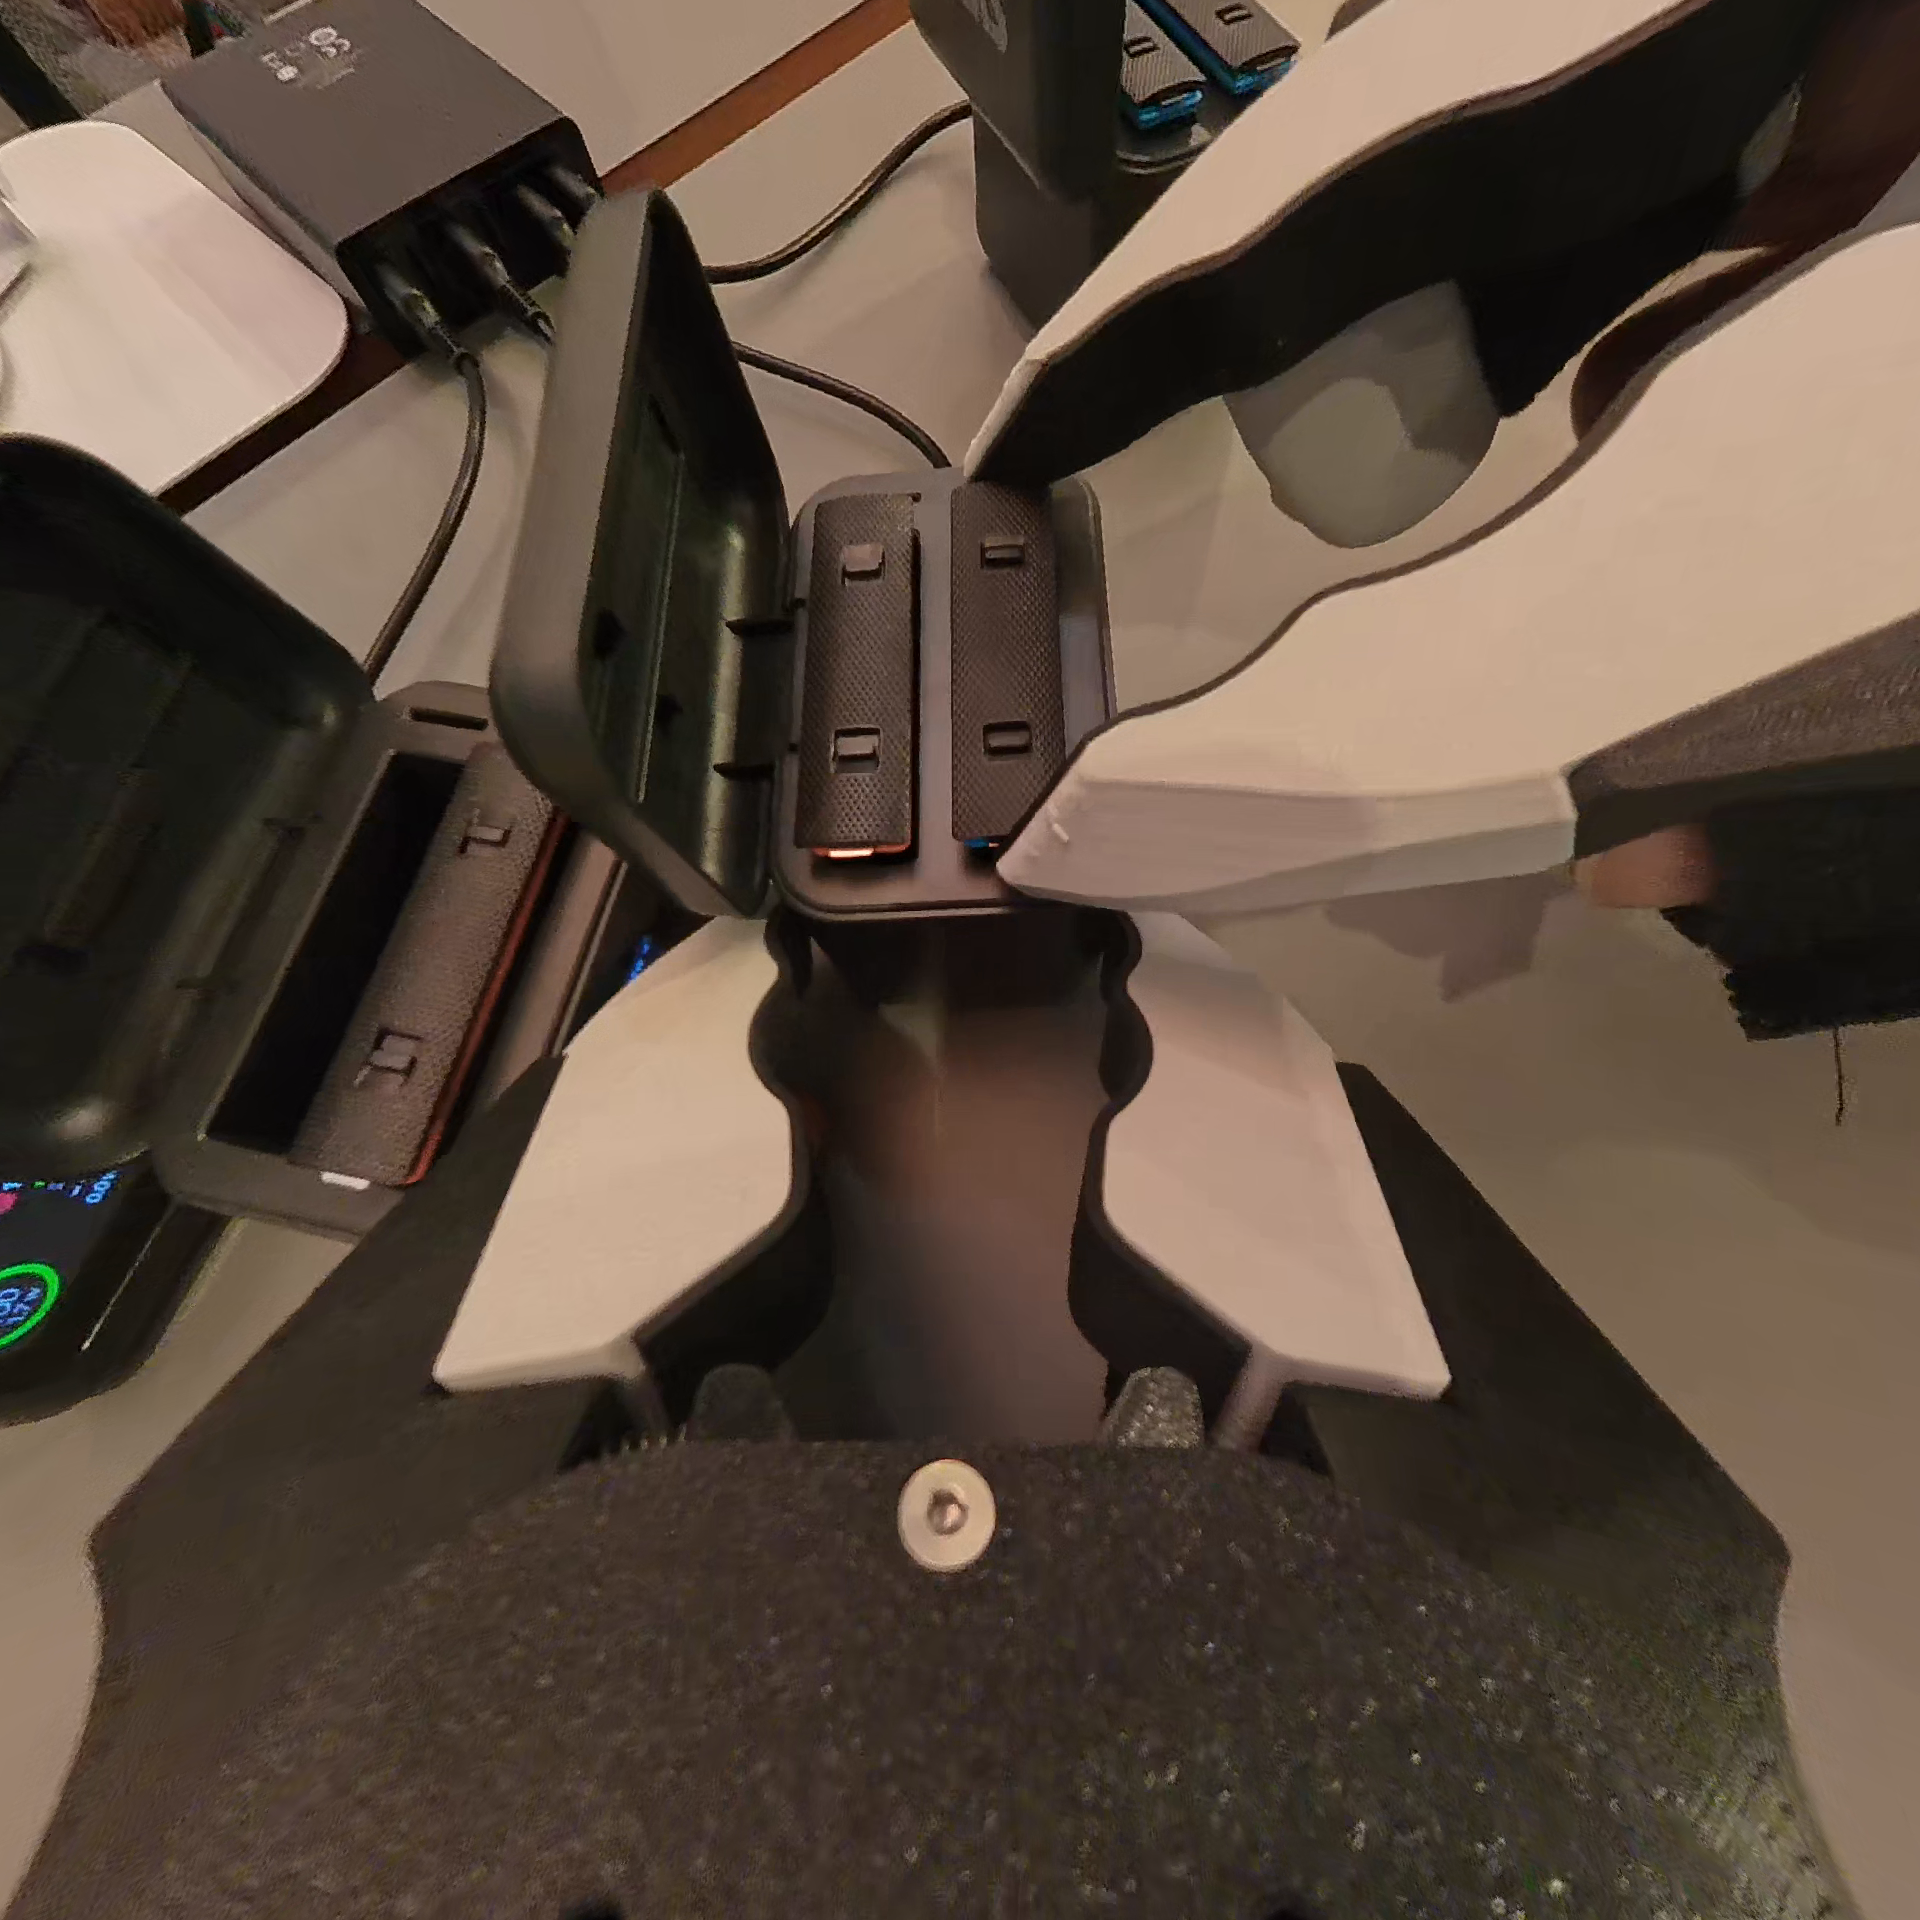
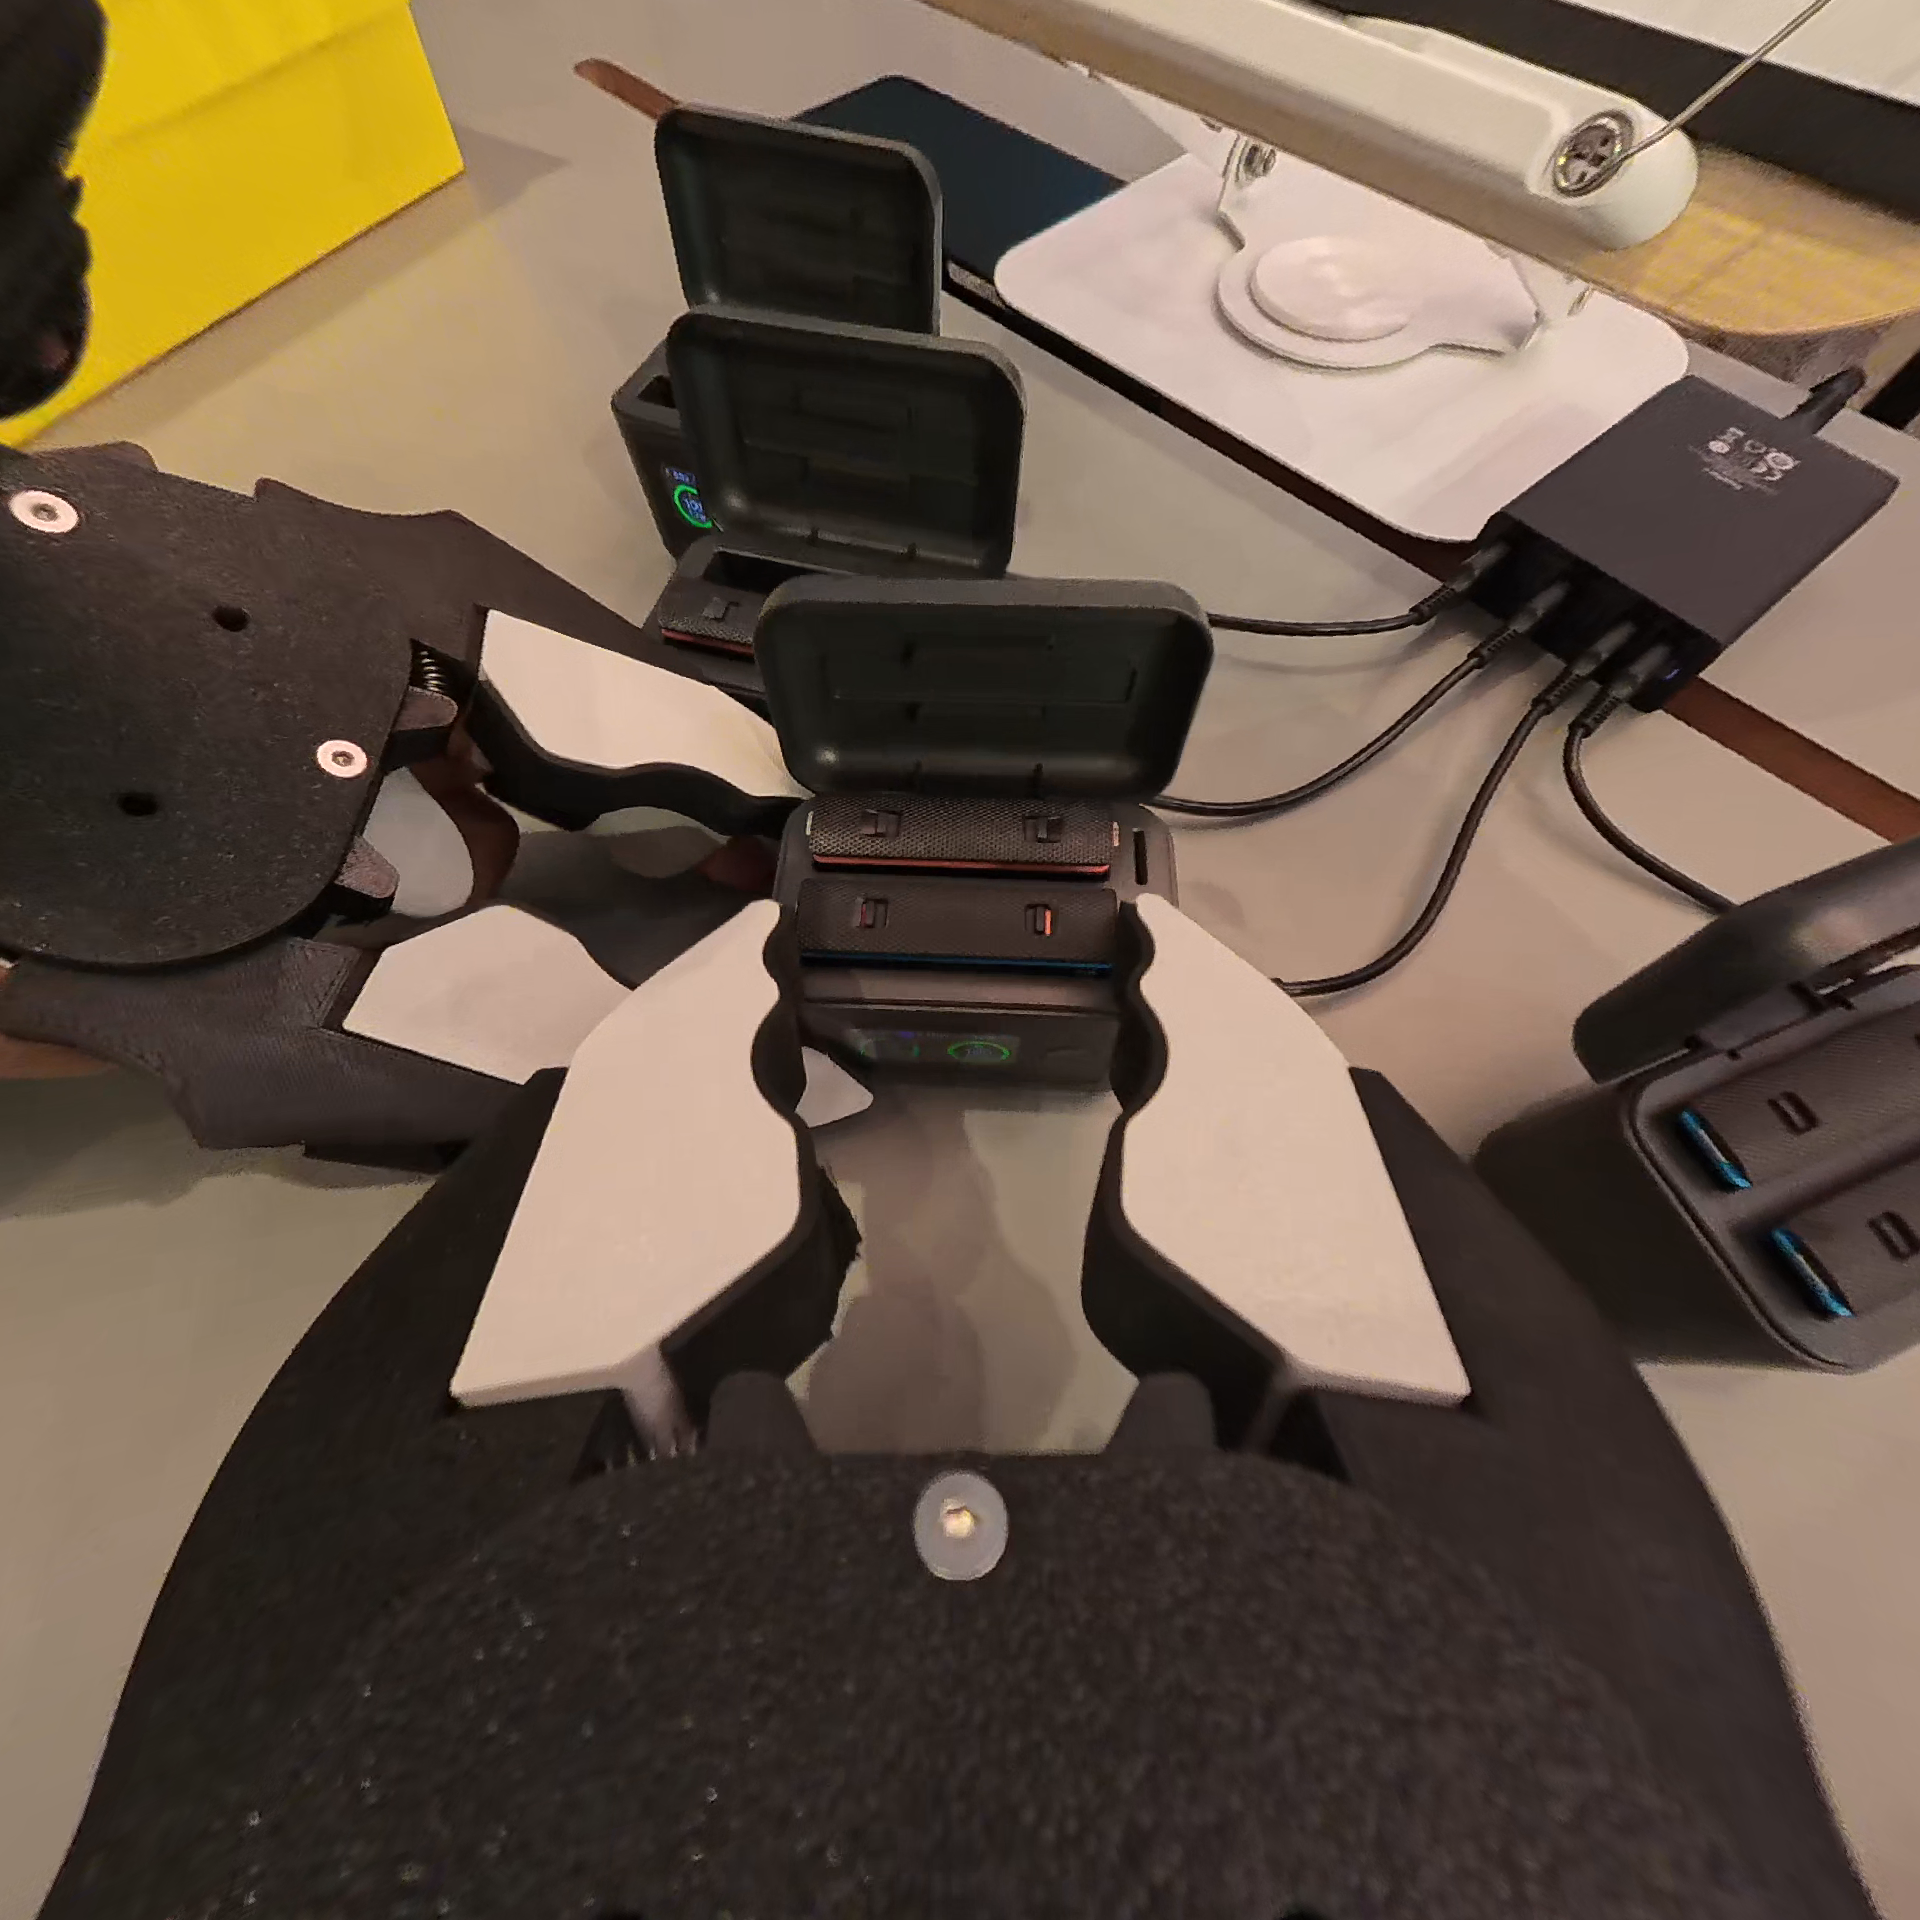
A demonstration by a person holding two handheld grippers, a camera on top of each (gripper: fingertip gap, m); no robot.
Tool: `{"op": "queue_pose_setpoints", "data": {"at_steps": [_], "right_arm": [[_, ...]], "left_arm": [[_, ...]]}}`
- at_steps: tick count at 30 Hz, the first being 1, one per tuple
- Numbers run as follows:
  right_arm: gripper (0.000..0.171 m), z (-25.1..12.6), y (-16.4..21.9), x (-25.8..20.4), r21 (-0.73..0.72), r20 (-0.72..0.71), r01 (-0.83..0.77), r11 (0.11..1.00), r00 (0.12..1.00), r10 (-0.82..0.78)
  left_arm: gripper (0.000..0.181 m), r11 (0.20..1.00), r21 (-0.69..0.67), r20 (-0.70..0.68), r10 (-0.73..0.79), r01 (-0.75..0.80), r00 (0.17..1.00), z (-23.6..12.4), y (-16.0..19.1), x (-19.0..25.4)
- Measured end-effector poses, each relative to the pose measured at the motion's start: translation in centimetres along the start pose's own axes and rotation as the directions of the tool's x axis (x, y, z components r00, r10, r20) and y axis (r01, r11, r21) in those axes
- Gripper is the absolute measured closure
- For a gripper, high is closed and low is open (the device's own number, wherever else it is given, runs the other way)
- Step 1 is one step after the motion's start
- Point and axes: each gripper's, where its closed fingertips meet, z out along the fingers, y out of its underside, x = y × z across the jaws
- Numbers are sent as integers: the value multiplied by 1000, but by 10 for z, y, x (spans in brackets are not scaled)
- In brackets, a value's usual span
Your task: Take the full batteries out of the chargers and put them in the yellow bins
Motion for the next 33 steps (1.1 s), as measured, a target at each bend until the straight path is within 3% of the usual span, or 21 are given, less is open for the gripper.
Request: {"op": "queue_pose_setpoints", "data": {"at_steps": [2, 5, 9, 15, 21, 25, 33], "right_arm": [[114, -1, -1, 0, 20, 1, -9, 1000, 1000, 9], [113, -25, -35, 5, 201, 26, -83, 976, 997, 79], [113, -57, -60, 19, 319, -48, -22, 948, 998, 39], [113, -69, -64, 21, 342, -13, -57, 938, 998, 65], [113, -82, -69, 9, 336, 43, -106, 936, 994, 97], [113, -92, -54, -20, 311, 100, -128, 942, 990, 101], [113, -107, -22, -58, 296, 139, -242, 924, 968, 209]], "left_arm": [[126, 1000, 7, 3, 9, -9, 1000, 0, -1, 0], [126, 1000, -3, 12, 28, -28, 1000, 0, 1, -2], [126, 999, 3, 16, 34, -34, 999, 0, 0, -2], [119, 997, 43, 79, 60, -64, 995, -19, 2, -3], [139, 960, 218, 156, 142, -174, 977, -64, -17, 10], [142, 910, 365, 156, 149, -197, 977, -88, -39, 39], [153, 833, 429, 239, 270, -351, 933, -98, -51, 68]]}}
